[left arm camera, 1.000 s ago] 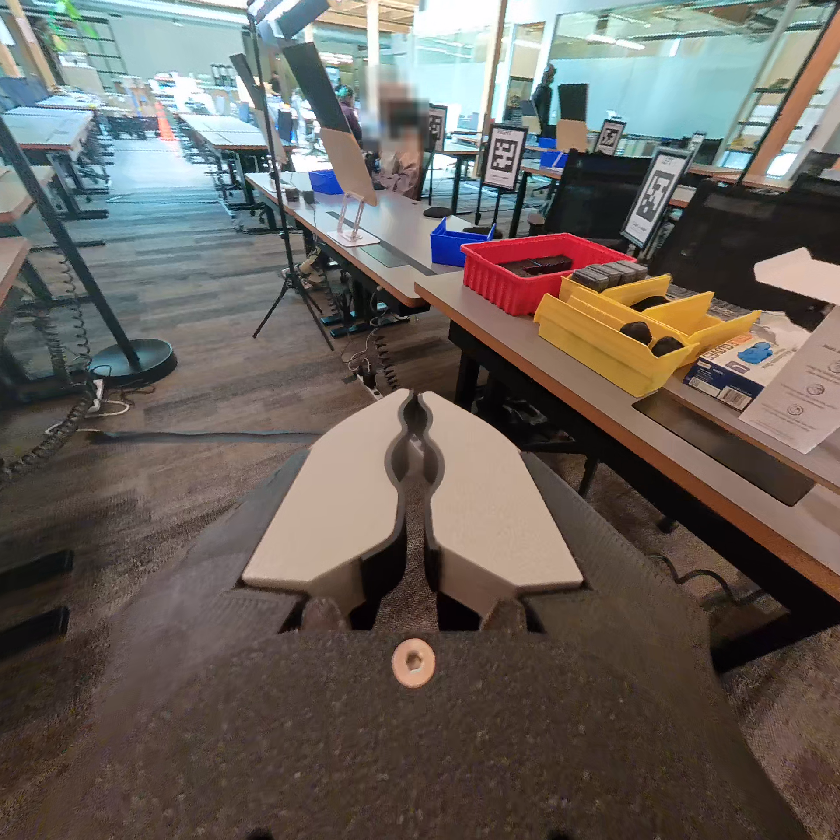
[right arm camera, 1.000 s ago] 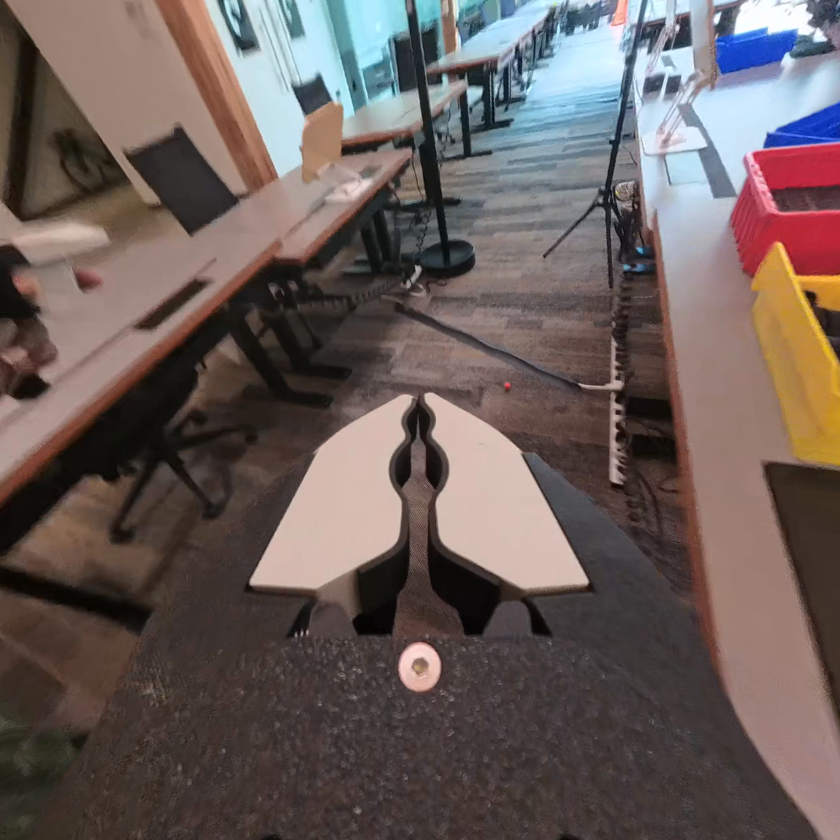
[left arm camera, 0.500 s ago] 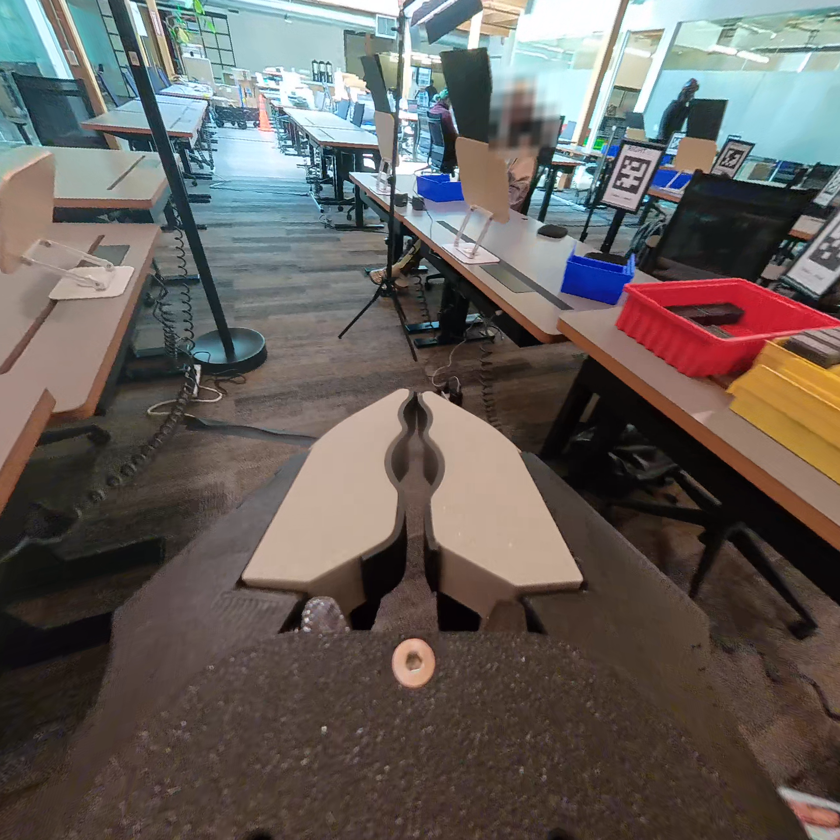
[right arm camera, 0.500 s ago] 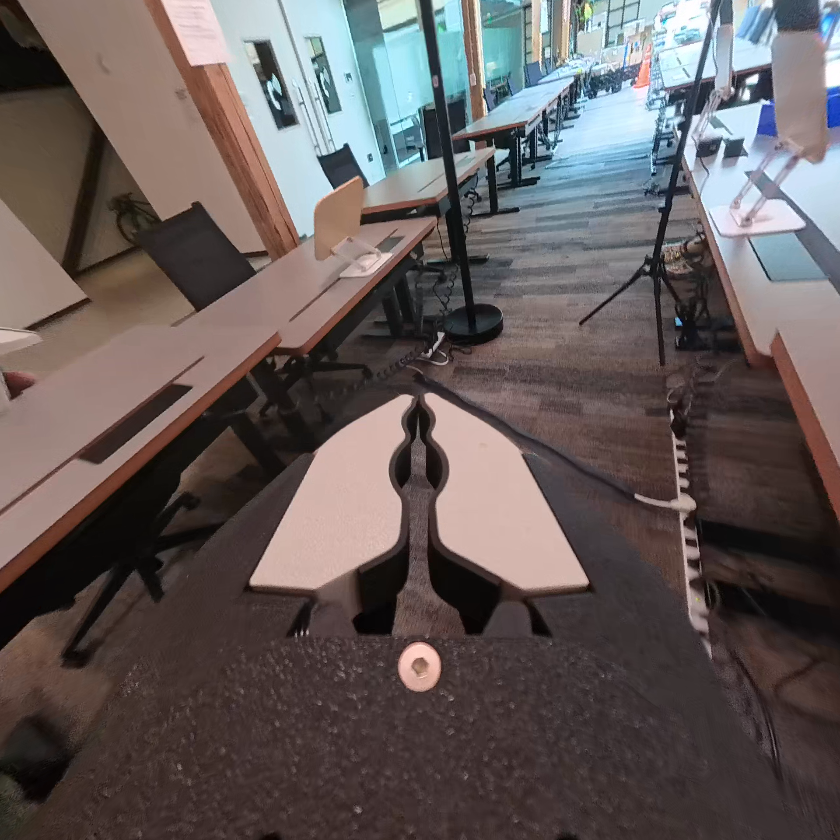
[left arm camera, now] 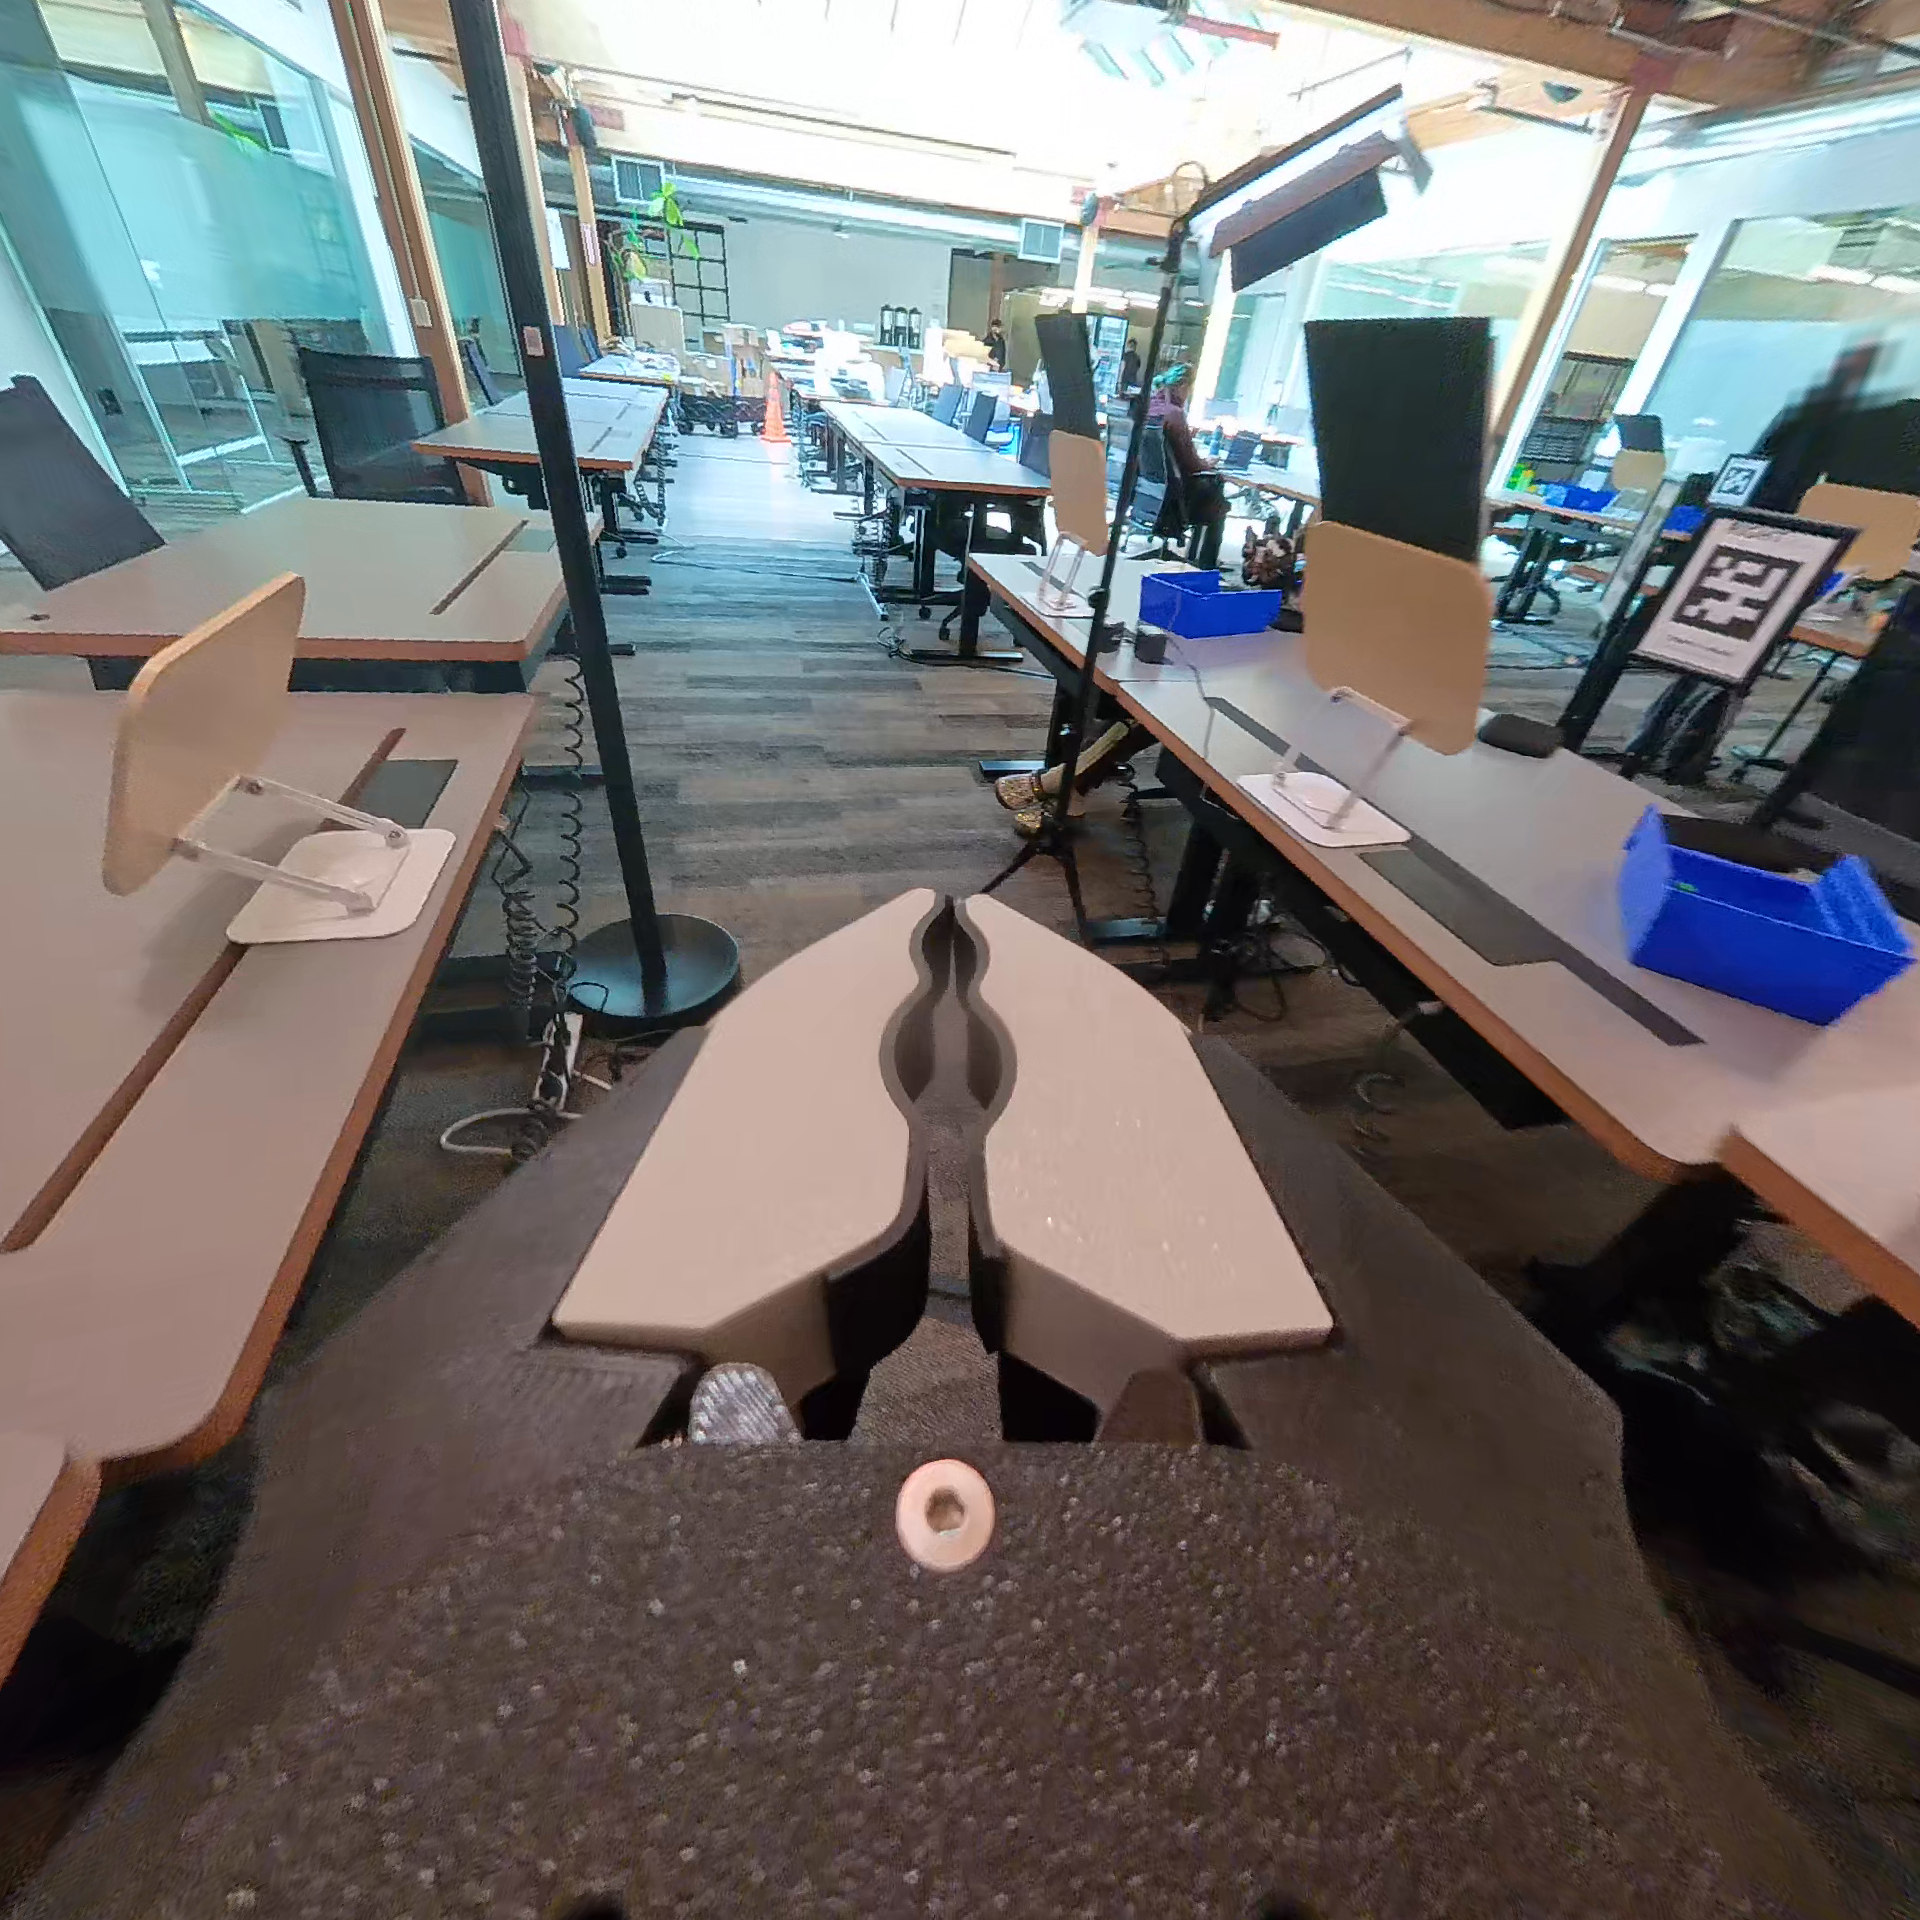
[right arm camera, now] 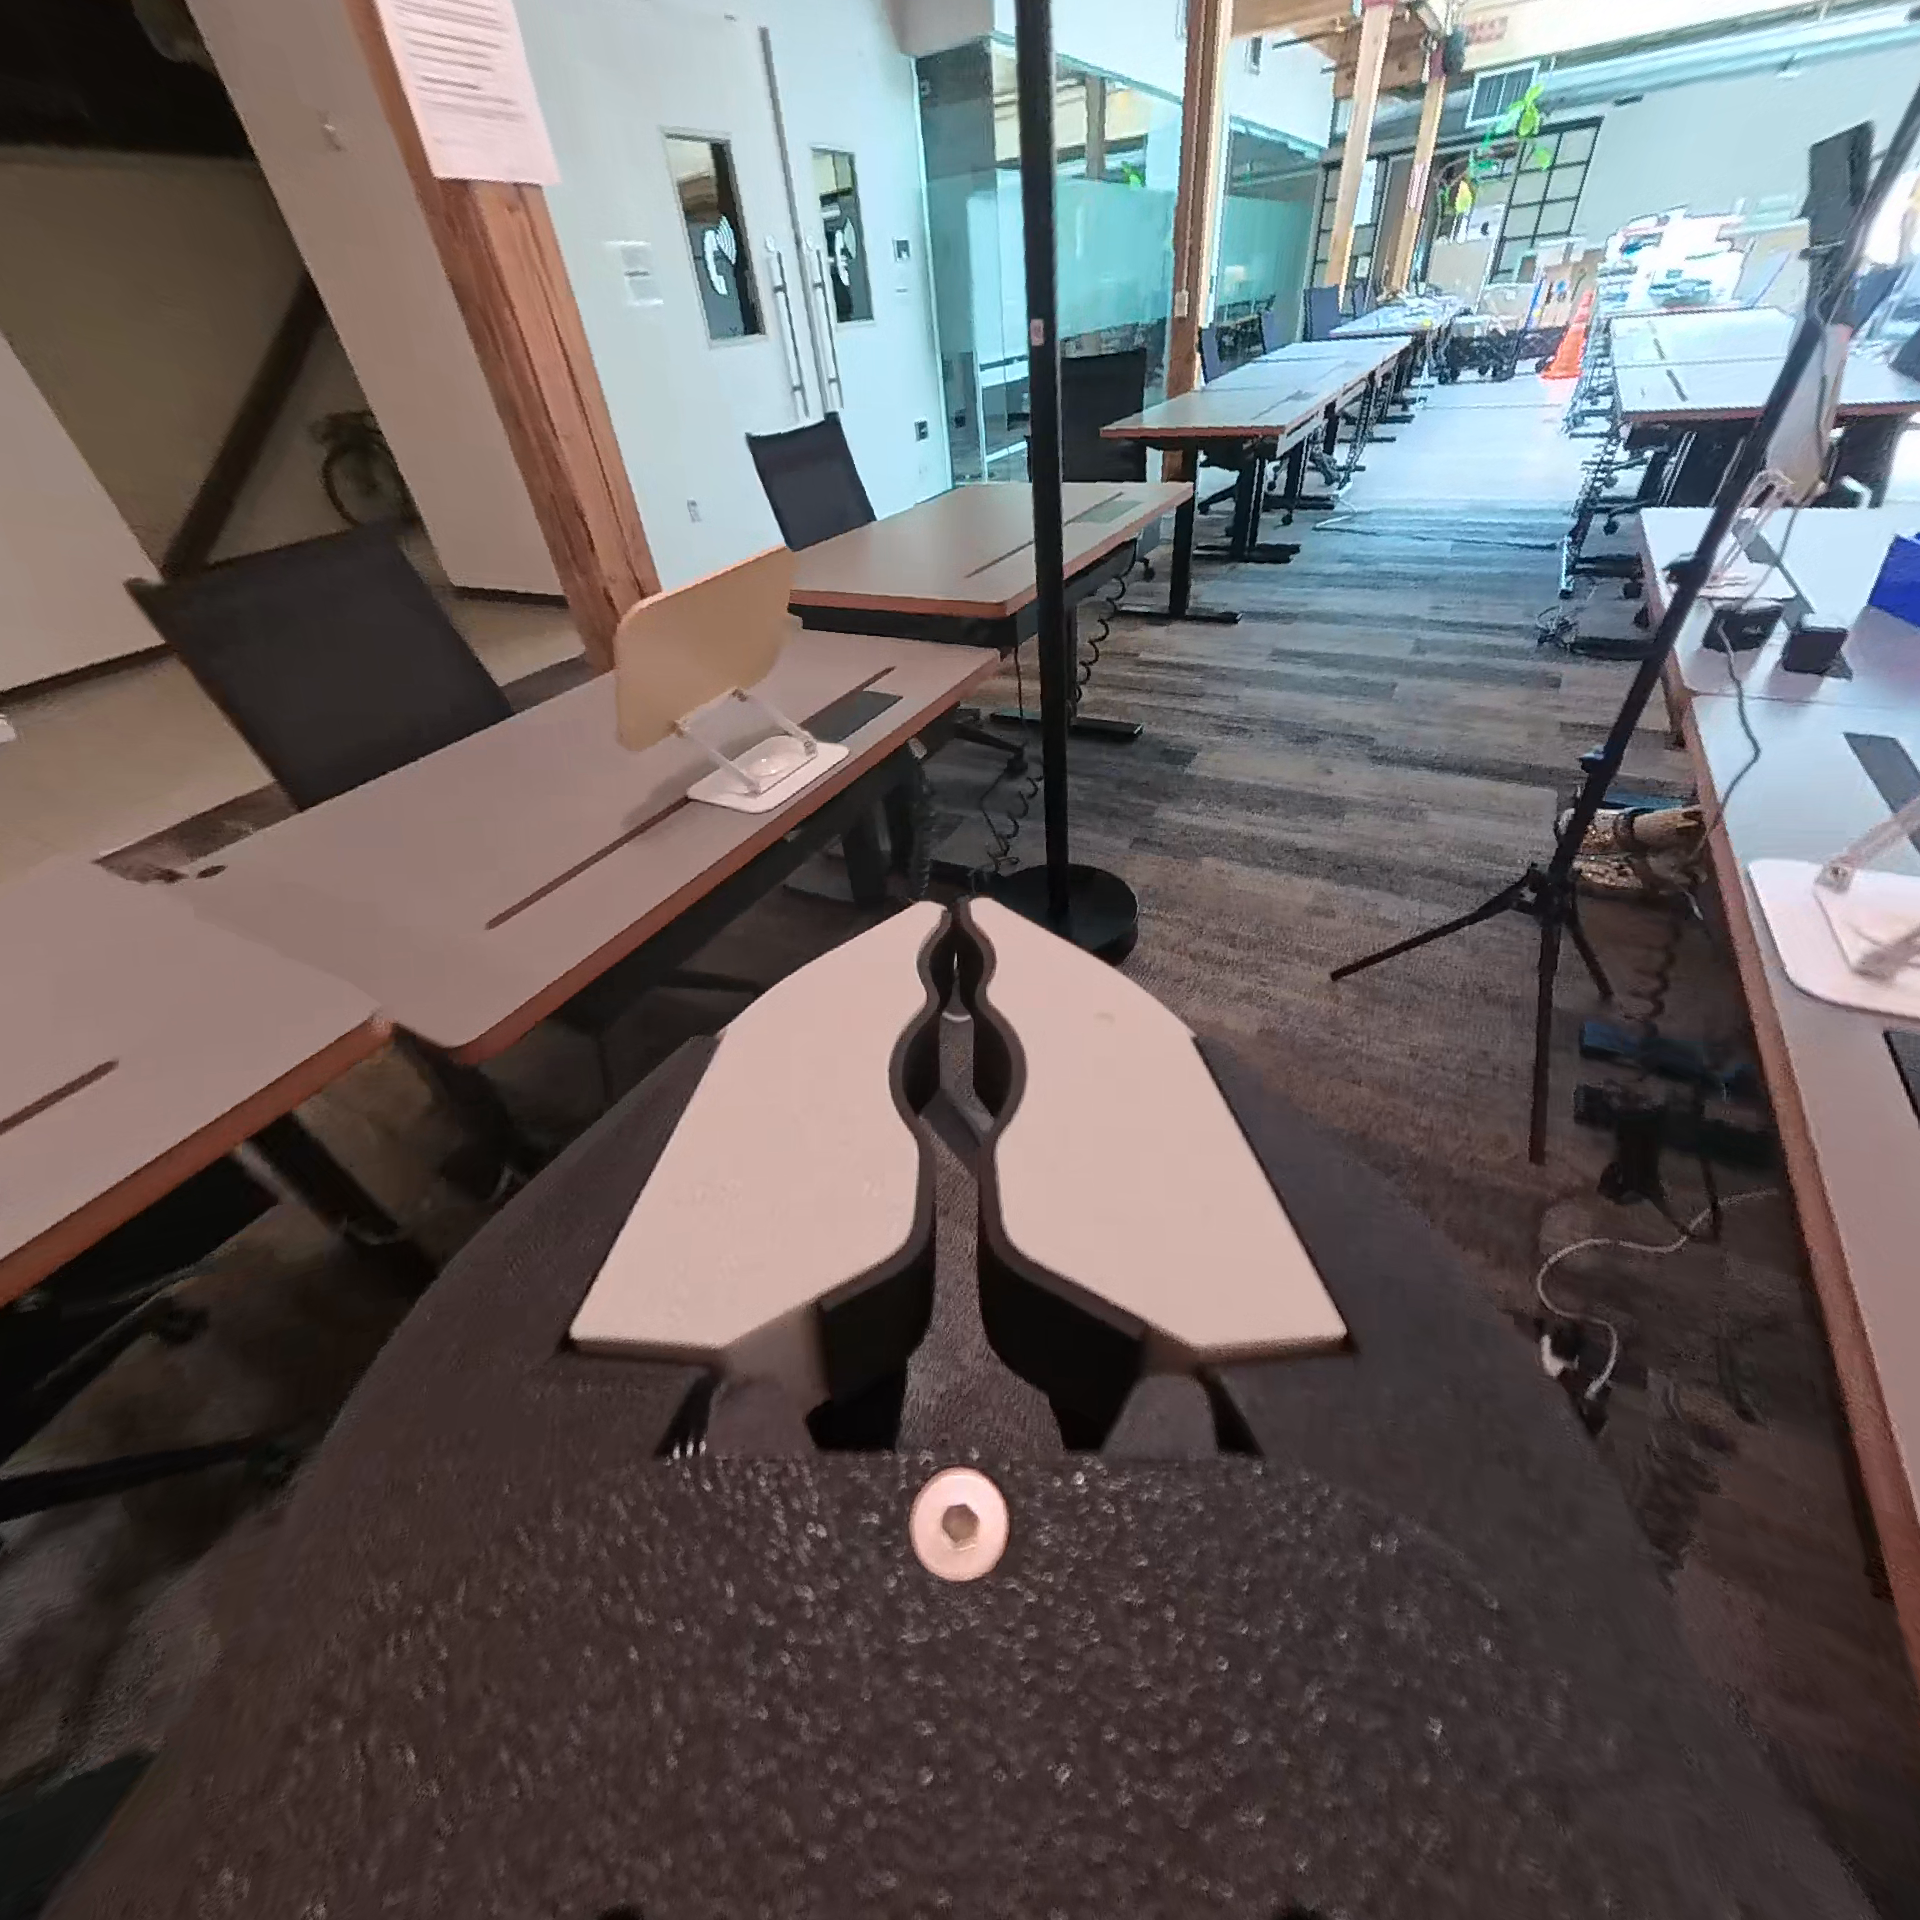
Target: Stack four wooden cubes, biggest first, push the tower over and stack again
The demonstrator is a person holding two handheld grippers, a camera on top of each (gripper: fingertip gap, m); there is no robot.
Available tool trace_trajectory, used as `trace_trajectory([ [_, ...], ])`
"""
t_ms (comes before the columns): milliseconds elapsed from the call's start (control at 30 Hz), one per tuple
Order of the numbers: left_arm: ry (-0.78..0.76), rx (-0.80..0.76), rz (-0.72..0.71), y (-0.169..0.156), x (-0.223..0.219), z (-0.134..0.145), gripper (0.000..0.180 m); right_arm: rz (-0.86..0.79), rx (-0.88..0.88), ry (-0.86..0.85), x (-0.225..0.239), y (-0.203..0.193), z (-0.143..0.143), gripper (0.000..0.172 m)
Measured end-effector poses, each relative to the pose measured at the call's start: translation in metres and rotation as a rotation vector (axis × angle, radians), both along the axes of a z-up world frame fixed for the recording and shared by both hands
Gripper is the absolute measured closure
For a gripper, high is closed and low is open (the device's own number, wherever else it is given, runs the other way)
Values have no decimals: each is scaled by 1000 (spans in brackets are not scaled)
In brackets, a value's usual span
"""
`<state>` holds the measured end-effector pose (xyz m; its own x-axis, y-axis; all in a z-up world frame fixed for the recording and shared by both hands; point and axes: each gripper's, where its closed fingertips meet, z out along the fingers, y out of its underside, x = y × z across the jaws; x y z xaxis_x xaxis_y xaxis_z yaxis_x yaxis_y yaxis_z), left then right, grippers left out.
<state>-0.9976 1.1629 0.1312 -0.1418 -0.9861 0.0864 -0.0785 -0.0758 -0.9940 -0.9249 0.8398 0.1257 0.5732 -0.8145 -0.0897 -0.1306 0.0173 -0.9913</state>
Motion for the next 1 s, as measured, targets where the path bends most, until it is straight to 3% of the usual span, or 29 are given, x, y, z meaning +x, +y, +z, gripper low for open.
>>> trace_trajectory([
  [167,-7,15,5,50,152,-25,180,-15,-17,6,145,45,-24,172],
  [267,3,11,4,81,258,-33,180,-35,-36,10,239,72,-19,172],
  [500,-23,23,-73,106,482,-2,180,-54,-84,-7,433,105,6,172],
  [633,-3,43,-49,118,584,-12,180,-116,-115,12,541,80,-14,172],
  [867,97,106,106,154,733,-69,180,-267,-205,37,731,-2,-66,172],
  [1000,153,116,44,137,822,-91,180,-373,-241,84,800,-44,-78,172],
])
